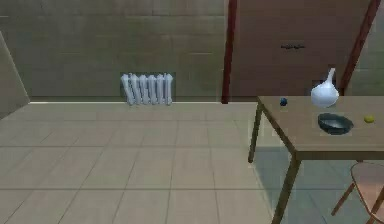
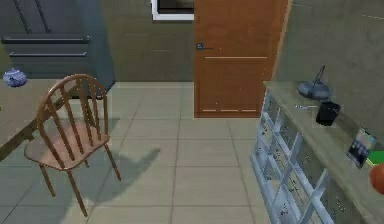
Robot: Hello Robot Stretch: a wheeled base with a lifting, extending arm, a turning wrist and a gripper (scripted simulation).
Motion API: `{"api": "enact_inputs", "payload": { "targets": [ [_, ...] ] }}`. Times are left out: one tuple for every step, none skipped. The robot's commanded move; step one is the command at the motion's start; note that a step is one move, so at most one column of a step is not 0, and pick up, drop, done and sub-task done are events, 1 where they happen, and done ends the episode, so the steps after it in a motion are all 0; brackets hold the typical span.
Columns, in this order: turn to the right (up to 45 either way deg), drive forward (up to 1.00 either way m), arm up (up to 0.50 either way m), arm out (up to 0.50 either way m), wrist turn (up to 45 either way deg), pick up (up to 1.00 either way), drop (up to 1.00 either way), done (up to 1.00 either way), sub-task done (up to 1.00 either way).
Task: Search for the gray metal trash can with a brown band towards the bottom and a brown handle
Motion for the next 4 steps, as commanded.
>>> {"api": "enact_inputs", "payload": {
  "targets": [
    [45.0,0.0,0.0,0.0,0.0,0.0,0.0,0.0,0.0],
    [45.0,0.0,0.0,0.0,0.0,0.0,0.0,0.0,0.0],
    [0.0,1.0,0.0,0.0,0.0,0.0,0.0,0.0,0.0],
    [0.0,0.5,0.0,0.0,0.0,0.0,0.0,0.0,0.0]
  ]
}}
